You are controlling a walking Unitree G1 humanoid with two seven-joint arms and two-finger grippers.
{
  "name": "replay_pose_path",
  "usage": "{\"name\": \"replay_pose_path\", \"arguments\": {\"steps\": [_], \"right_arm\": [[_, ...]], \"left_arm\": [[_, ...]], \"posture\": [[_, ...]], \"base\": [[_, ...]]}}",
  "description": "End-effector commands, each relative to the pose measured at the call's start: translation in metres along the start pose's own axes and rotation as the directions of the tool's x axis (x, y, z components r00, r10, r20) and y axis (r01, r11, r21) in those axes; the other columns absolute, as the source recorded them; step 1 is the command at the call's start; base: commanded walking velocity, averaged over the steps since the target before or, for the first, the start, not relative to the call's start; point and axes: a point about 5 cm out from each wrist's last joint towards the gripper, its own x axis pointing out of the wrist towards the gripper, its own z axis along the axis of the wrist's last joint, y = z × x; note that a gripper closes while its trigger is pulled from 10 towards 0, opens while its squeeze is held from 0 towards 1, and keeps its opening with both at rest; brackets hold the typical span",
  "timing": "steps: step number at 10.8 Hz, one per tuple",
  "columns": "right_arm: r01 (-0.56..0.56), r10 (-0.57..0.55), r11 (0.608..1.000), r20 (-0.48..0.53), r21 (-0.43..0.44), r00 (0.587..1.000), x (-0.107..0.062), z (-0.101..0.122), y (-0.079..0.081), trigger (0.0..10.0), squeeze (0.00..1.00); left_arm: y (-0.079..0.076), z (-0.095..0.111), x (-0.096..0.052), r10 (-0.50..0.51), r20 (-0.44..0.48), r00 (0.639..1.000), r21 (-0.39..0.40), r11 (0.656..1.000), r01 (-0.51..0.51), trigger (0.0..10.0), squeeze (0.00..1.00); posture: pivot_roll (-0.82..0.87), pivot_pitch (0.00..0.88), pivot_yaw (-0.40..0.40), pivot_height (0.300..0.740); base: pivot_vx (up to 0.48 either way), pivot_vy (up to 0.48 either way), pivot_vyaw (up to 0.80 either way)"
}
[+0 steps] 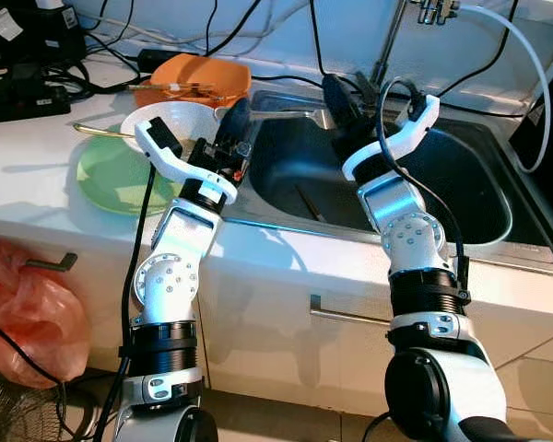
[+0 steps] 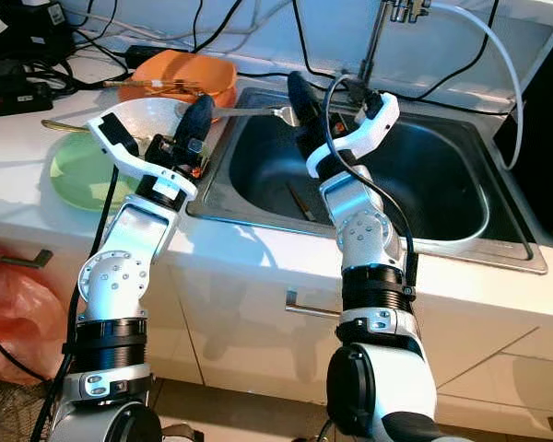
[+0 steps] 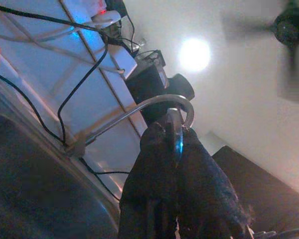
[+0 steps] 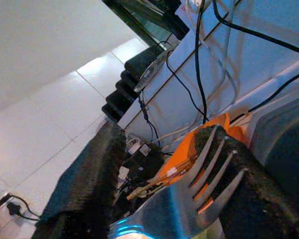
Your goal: Kitchen organization
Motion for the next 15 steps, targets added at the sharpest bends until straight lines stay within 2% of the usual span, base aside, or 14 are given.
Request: {"name": "replay_pose_path", "arguments": {"steps": [1, 6, 9, 10, 11, 12, 13, 15], "right_arm": [[-0.039, 0.039, 0.999, 0.038, -0.006, 0.999, 0.006, 0.012, 0.011, 0.0, 0.0], [-0.006, 0.006, 1.0, 0.064, 0.007, 0.998, 0.005, 0.02, 0.007, 0.0, 0.0], [0.002, -0.003, 0.999, 0.004, 0.04, 1.0, 0.001, 0.006, 0.004, 0.0, 0.0], [0.002, -0.001, 0.999, -0.021, 0.053, 1.0, -0.001, -0.001, 0.004, 0.0, 0.0], [-0.003, 0.006, 0.998, -0.042, 0.06, 0.999, -0.003, -0.006, 0.004, 0.0, 0.0], [0.002, 0.001, 0.998, -0.054, 0.056, 0.999, -0.004, -0.009, 0.002, 0.0, 0.0], [0.007, -0.004, 0.998, -0.059, 0.057, 0.998, -0.005, -0.01, 0.002, 0.0, 0.0], [0.025, -0.022, 0.998, -0.051, 0.054, 0.998, -0.005, -0.008, 0.0, 0.0, 0.0]], "left_arm": [[-0.001, -0.005, 0.003, 0.02, -0.014, 1.0, -0.007, 1.0, -0.02, 0.0, 0.0], [-0.001, -0.01, 0.004, 0.033, -0.02, 0.999, -0.01, 0.999, -0.033, 0.0, 0.0], [-0.002, -0.013, 0.009, 0.034, -0.022, 0.999, -0.012, 0.999, -0.034, 0.2, 0.0], [-0.002, -0.013, 0.01, 0.035, -0.023, 0.999, -0.013, 0.999, -0.035, 0.9, 0.0], [-0.002, -0.015, 0.009, 0.04, -0.028, 0.999, -0.013, 0.999, -0.04, 3.6, 0.0], [-0.001, -0.016, 0.01, 0.043, -0.033, 0.999, -0.013, 0.999, -0.044, 10.0, 0.69], [-0.001, -0.017, 0.01, 0.046, -0.031, 0.998, -0.016, 0.999, -0.046, 10.0, 1.0], [-0.001, -0.019, 0.009, 0.048, -0.032, 0.998, -0.018, 0.999, -0.049, 10.0, 1.0]], "posture": [[0.12, 0.018, -0.068, 0.74], [0.1, 0.036, -0.067, 0.74], [0.1, 0.038, -0.069, 0.74], [0.1, 0.042, -0.066, 0.74], [0.1, 0.042, -0.065, 0.74], [0.1, 0.041, -0.065, 0.74], [0.1, 0.041, -0.065, 0.74], [0.1, 0.04, -0.065, 0.74]], "base": [[0.0, 0.0, 0.0], [0.0, 0.0, 0.0], [0.0, 0.0, 0.0], [0.0, 0.0, 0.0], [0.0, 0.0, 0.0], [0.0, 0.0, 0.0], [0.0, 0.0, 0.0], [0.0, 0.0, 0.0]]}}
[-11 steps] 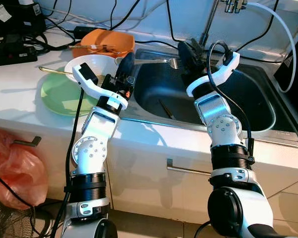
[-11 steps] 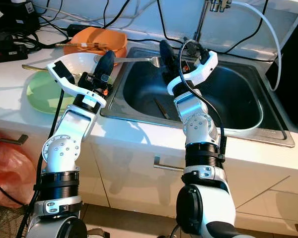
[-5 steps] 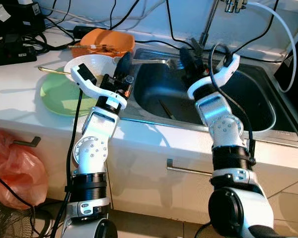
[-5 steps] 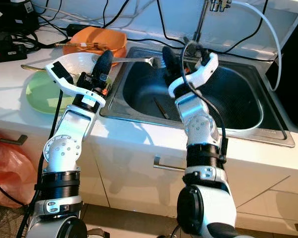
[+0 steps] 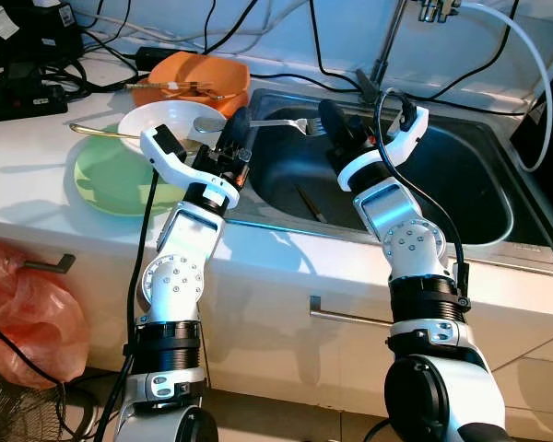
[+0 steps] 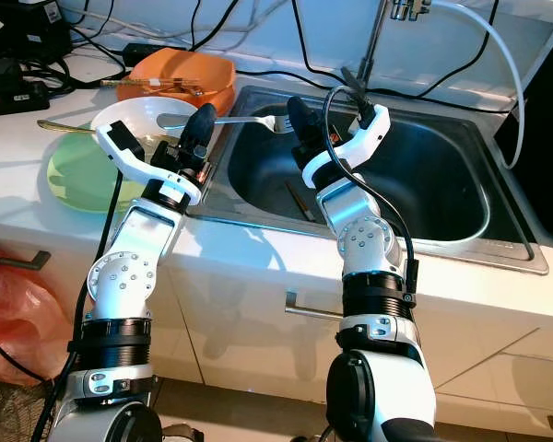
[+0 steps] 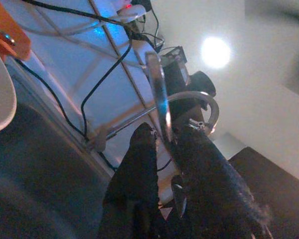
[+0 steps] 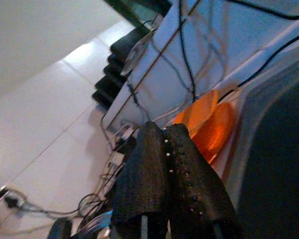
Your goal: Kitchen organization
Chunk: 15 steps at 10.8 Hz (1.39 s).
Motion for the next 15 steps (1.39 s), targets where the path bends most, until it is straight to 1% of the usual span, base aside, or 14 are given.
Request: {"name": "replay_pose_path", "arguments": {"steps": [1, 2, 3, 5, 6, 7, 8, 9, 10, 11, 12, 13, 14, 15], "right_arm": [[0.018, -0.018, 1.0, 0.043, -0.001, 0.999, 0.002, 0.008, 0.001, 0.0, 0.0], [0.093, -0.091, 0.996, 0.081, -0.019, 0.993, 0.002, 0.014, -0.006, 0.0, 0.0], [0.157, -0.149, 0.986, 0.12, -0.062, 0.982, 0.002, 0.023, -0.012, 0.0, 0.0], [0.23, -0.212, 0.969, 0.175, -0.088, 0.961, 0.002, 0.036, -0.02, 0.0, 0.0], [0.27, -0.24, 0.956, 0.216, -0.119, 0.946, 0.004, 0.044, -0.024, 0.0, 0.0], [0.312, -0.266, 0.936, 0.247, -0.166, 0.932, 0.004, 0.051, -0.029, 0.0, 0.0], [0.368, -0.299, 0.892, 0.267, -0.263, 0.916, 0.001, 0.057, -0.036, 0.0, 0.0], [0.379, -0.306, 0.88, 0.269, -0.286, 0.913, 0.001, 0.058, -0.037, 0.0, 0.0], [0.464, -0.38, 0.799, 0.277, -0.383, 0.883, -0.008, 0.06, -0.054, 0.0, 0.0], [0.482, -0.397, 0.782, 0.281, -0.395, 0.874, -0.01, 0.06, -0.059, 0.0, 0.0], [0.512, -0.418, 0.714, 0.295, -0.478, 0.859, -0.012, 0.059, -0.065, 0.0, 0.0], [0.517, -0.421, 0.672, 0.3, -0.531, 0.856, -0.013, 0.058, -0.066, 0.0, 0.0], [0.514, -0.418, 0.611, 0.306, -0.603, 0.855, -0.014, 0.056, -0.067, 0.0, 0.0], [0.498, -0.402, 0.519, 0.316, -0.695, 0.859, -0.013, 0.055, -0.067, 0.0, 0.0]], "left_arm": [[-0.012, -0.014, 0.007, -0.03, -0.038, 0.999, -0.02, 0.999, 0.03, 10.0, 1.0], [-0.011, -0.017, 0.005, -0.022, -0.06, 0.998, -0.004, 1.0, 0.022, 10.0, 1.0], [-0.01, -0.021, 0.001, -0.028, -0.111, 0.993, 0.006, 1.0, 0.029, 10.0, 1.0], [-0.008, -0.025, -0.009, -0.04, -0.18, 0.983, 0.055, 0.997, 0.051, 10.0, 1.0], [-0.004, -0.027, -0.016, -0.023, -0.218, 0.976, 0.104, 0.993, 0.047, 10.0, 1.0], [-0.003, -0.027, -0.021, -0.016, -0.259, 0.966, 0.173, 0.983, 0.062, 10.0, 1.0], [0.001, -0.027, -0.024, 0.014, -0.307, 0.951, 0.3, 0.95, 0.083, 10.0, 1.0], [0.002, -0.027, -0.025, 0.022, -0.317, 0.948, 0.329, 0.94, 0.088, 10.0, 1.0], [0.009, -0.02, -0.029, 0.069, -0.345, 0.936, 0.489, 0.865, 0.116, 10.0, 1.0], [0.01, -0.018, -0.03, 0.079, -0.35, 0.933, 0.52, 0.846, 0.123, 10.0, 1.0], [0.013, -0.016, -0.031, 0.103, -0.367, 0.925, 0.573, 0.808, 0.137, 10.0, 1.0], [0.016, -0.015, -0.032, 0.12, -0.382, 0.916, 0.613, 0.775, 0.154, 10.0, 1.0], [0.016, -0.015, -0.033, 0.121, -0.385, 0.915, 0.621, 0.767, 0.16, 10.0, 1.0], [0.017, -0.016, -0.036, 0.12, -0.392, 0.912, 0.633, 0.755, 0.173, 10.0, 1.0]], "posture": [[0.1, 0.041, -0.065, 0.74], [0.1, 0.043, -0.067, 0.74], [0.1, 0.046, -0.068, 0.74], [0.12, 0.057, -0.067, 0.74], [0.12, 0.062, -0.067, 0.74], [0.13, 0.067, -0.066, 0.74], [0.14, 0.072, -0.066, 0.74], [0.14, 0.072, -0.066, 0.74], [0.15, 0.082, -0.06, 0.74], [0.16, 0.087, -0.059, 0.74], [0.17, 0.091, -0.06, 0.74], [0.17, 0.091, -0.06, 0.74], [0.17, 0.094, -0.06, 0.74], [0.17, 0.095, -0.061, 0.74]], "base": [[0.0, 0.0, 0.0], [0.0, 0.0, 0.0], [0.0, 0.0, 0.0], [0.0, 0.0, 0.0], [0.0, 0.0, 0.0], [0.0, 0.0, 0.0], [0.0, 0.0, 0.0], [0.0, 0.0, 0.0], [0.0, 0.0, 0.0], [0.0, 0.0, 0.0], [0.0, 0.0, 0.0], [0.0, 0.0, 0.0], [0.0, 0.0, 0.0], [0.0, 0.0, 0.0]]}}
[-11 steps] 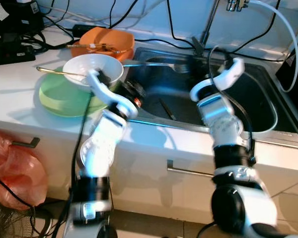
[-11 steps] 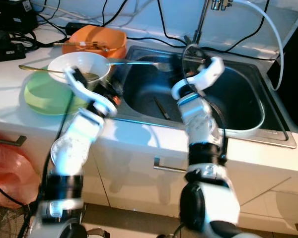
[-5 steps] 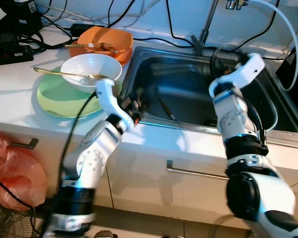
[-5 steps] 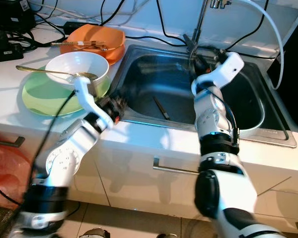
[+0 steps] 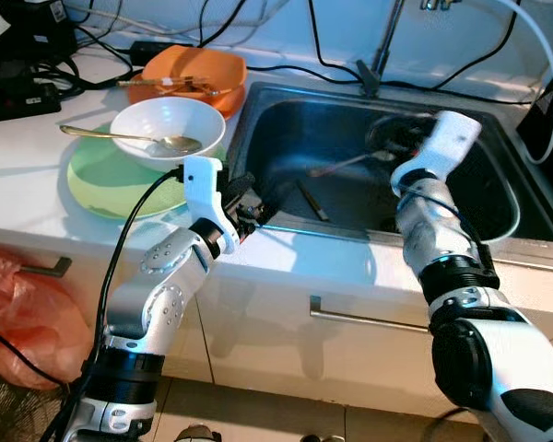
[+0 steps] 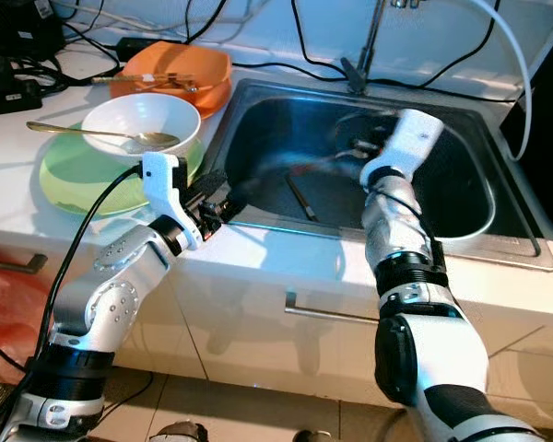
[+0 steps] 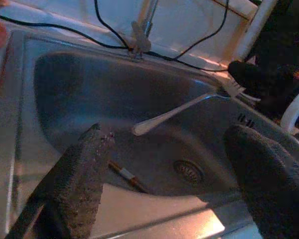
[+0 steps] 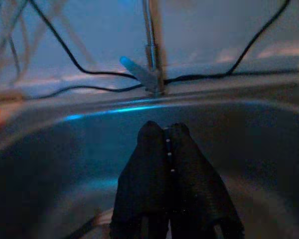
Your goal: Kitchen organization
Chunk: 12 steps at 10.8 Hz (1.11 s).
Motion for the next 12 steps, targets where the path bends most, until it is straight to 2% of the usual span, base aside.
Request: {"name": "replay_pose_path", "arguments": {"steps": [1, 2, 3, 4, 8, 10, 12], "right_arm": [[0.005, -0.003, 0.996, 0.026, -0.085, 1.0, 0.0, 0.003, -0.003, 1.3, 0.0], [-0.01, 0.013, 0.991, 0.024, -0.132, 1.0, -0.001, -0.001, 0.0, 0.0, 0.0], [-0.013, 0.016, 0.99, 0.023, -0.137, 1.0, -0.001, -0.001, 0.001, 0.0, 0.0], [-0.027, 0.029, 0.989, 0.013, -0.145, 0.999, -0.001, -0.005, 0.004, 10.0, 1.0], [-0.047, 0.049, 0.99, 0.014, -0.131, 0.999, -0.002, -0.006, 0.008, 10.0, 1.0], [-0.05, 0.052, 0.992, 0.019, -0.119, 0.998, -0.002, -0.005, 0.009, 10.0, 1.0], [-0.074, 0.077, 0.993, 0.034, -0.093, 0.996, -0.002, -0.003, 0.014, 10.0, 1.0]], "left_arm": [[-0.005, 0.0, -0.002, -0.029, -0.001, 1.0, 0.034, 0.999, 0.029, 10.0, 1.0], [-0.006, -0.002, -0.003, -0.03, -0.006, 1.0, 0.036, 0.999, 0.03, 10.0, 1.0], [-0.006, -0.002, -0.004, -0.029, -0.006, 1.0, 0.036, 0.999, 0.029, 10.0, 1.0], [-0.006, -0.003, -0.004, -0.031, -0.011, 0.999, 0.049, 0.998, 0.031, 10.0, 1.0], [-0.007, -0.004, -0.004, -0.032, -0.013, 0.999, 0.074, 0.997, 0.033, 10.0, 1.0], [-0.005, 0.003, -0.004, -0.006, 0.026, 1.0, 0.111, 0.994, 0.003, 10.0, 1.0], [0.004, 0.032, -0.002, 0.071, 0.188, 0.98, 0.141, 0.985, -0.099, 10.0, 1.0]], "posture": [[0.17, 0.095, -0.061, 0.74], [0.17, 0.096, -0.061, 0.74], [0.18, 0.095, -0.061, 0.74], [0.18, 0.095, -0.061, 0.74], [0.18, 0.092, -0.064, 0.74], [0.18, 0.087, -0.065, 0.74], [0.18, 0.082, -0.066, 0.74]], "base": [[0.0, 0.0, 0.0], [0.0, 0.0, 0.0], [0.0, 0.0, 0.0], [0.0, 0.0, 0.0], [0.0, 0.0, 0.0], [0.0, 0.0, 0.0], [0.0, 0.0, 0.0]]}}
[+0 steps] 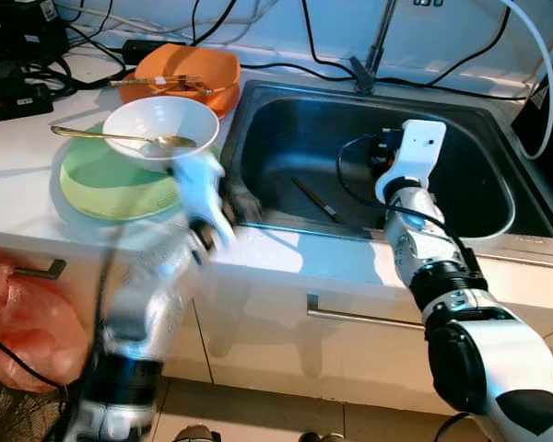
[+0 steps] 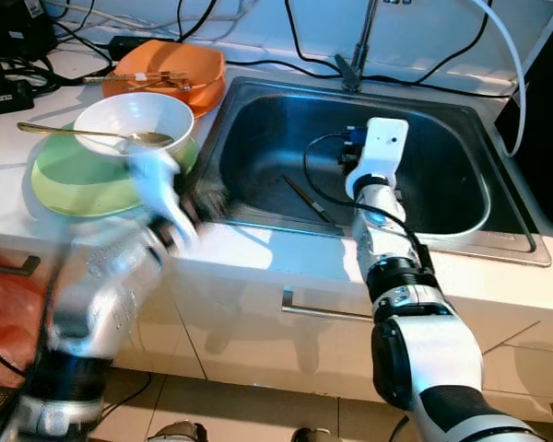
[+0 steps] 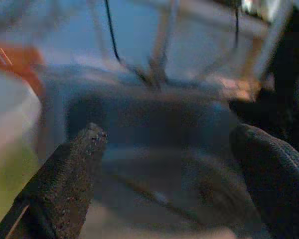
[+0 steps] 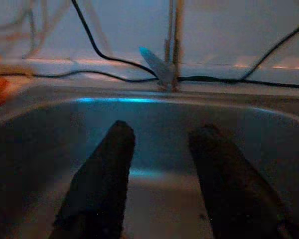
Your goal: Kitchen organization
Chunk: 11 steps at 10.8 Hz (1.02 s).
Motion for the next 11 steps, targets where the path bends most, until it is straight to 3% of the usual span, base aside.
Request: {"name": "replay_pose_path", "arguments": {"steps": [1, 3, 5, 6, 7, 9, 10, 11], "right_arm": [[-0.051, 0.048, 0.998, 0.062, 0.046, 0.997, -0.001, 0.008, 0.004, 10.0, 1.0], [-0.139, 0.134, 0.986, 0.06, 0.097, 0.989, -0.01, 0.002, 0.011, 10.0, 1.0], [-0.268, 0.261, 0.954, 0.073, 0.133, 0.963, -0.023, -0.002, 0.02, 10.0, 1.0], [-0.332, 0.325, 0.934, 0.071, 0.129, 0.943, -0.031, -0.004, 0.025, 10.0, 0.36], [-0.385, 0.38, 0.914, 0.06, 0.129, 0.923, -0.041, -0.007, 0.027, 10.0, 0.0], [-0.405, 0.404, 0.903, 0.032, 0.142, 0.914, -0.049, -0.012, 0.025, 10.0, 0.0], [-0.409, 0.412, 0.901, 0.014, 0.142, 0.911, -0.055, -0.014, 0.023, 10.0, 0.0], [-0.411, 0.414, 0.901, 0.009, 0.142, 0.91, -0.056, -0.014, 0.022, 10.0, 0.0]], "left_arm": [[0.006, 0.021, 0.003, 0.059, 0.107, 0.993, 0.03, 0.998, -0.063, 10.0, 1.0], [0.02, 0.043, 0.003, 0.153, 0.227, 0.962, 0.06, 0.983, -0.171, 10.0, 1.0], [0.037, 0.055, -0.001, 0.277, 0.299, 0.913, 0.066, 0.949, -0.31, 10.0, 1.0], [0.049, 0.056, -0.005, 0.359, 0.313, 0.879, 0.067, 0.915, -0.398, 10.0, 1.0], [0.067, 0.059, -0.014, 0.466, 0.331, 0.821, 0.068, 0.856, -0.513, 10.0, 1.0], [0.083, 0.064, -0.022, 0.543, 0.35, 0.763, 0.065, 0.798, -0.599, 10.0, 1.0], [0.101, 0.064, -0.031, 0.623, 0.337, 0.705, 0.055, 0.735, -0.676, 10.0, 0.0], [0.106, 0.064, -0.033, 0.641, 0.334, 0.691, 0.05, 0.72, -0.692, 10.0, 0.0]], "posture": [[0.17, 0.081, -0.064, 0.74], [0.16, 0.078, -0.061, 0.74], [0.16, 0.073, -0.061, 0.74], [0.16, 0.073, -0.061, 0.74], [0.16, 0.072, -0.061, 0.74], [0.16, 0.073, -0.061, 0.74], [0.16, 0.073, -0.059, 0.74], [0.16, 0.073, -0.059, 0.74]], "base": [[0.0, 0.0, 0.0], [0.0, 0.0, 0.0], [0.0, 0.0, 0.0], [0.0, 0.0, 0.0], [0.0, 0.0, 0.0], [0.0, 0.0, 0.0], [0.0, 0.0, 0.0], [0.0, 0.0, 0.0]]}}
